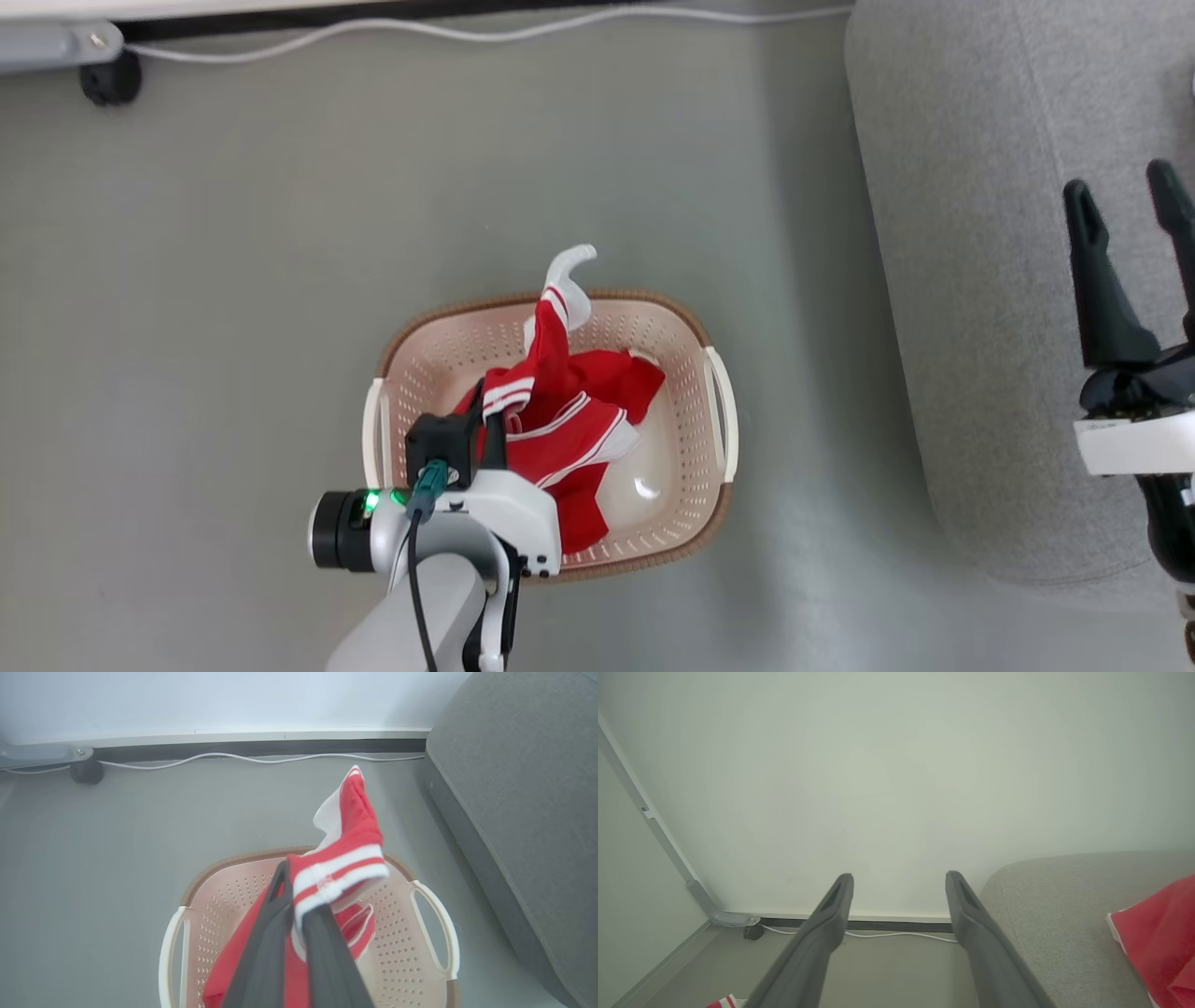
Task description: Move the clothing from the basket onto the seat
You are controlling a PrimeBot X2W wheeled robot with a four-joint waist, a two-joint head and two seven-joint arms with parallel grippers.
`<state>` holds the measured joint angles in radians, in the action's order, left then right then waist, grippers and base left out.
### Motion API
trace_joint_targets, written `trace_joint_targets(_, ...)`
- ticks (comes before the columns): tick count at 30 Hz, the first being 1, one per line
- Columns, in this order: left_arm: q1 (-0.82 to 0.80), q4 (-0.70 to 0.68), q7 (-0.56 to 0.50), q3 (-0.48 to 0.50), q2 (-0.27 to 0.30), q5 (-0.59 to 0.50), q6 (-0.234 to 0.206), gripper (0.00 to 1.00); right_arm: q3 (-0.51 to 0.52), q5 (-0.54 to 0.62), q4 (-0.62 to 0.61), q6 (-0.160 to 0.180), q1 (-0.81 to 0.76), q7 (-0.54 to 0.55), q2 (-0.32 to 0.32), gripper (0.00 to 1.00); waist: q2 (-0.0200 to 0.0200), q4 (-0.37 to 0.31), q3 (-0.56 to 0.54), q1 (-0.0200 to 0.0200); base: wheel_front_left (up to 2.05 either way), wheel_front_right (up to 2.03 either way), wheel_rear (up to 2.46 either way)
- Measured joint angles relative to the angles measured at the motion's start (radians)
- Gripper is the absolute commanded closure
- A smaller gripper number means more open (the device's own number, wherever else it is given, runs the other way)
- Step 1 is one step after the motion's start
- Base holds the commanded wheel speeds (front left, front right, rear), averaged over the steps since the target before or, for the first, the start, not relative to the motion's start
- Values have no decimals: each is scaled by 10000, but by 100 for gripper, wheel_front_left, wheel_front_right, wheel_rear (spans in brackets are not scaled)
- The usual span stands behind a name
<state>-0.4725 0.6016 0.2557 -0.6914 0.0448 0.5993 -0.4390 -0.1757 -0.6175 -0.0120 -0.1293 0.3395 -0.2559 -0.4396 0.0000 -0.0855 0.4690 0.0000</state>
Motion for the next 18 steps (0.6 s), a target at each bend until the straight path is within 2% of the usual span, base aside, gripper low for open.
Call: trace_joint_targets(18,1802,-1555,0,1369,4,-1666,1501,100,-280,717,1229,0,-1106,0,890,0,0,308,-2510,0,0,0,0)
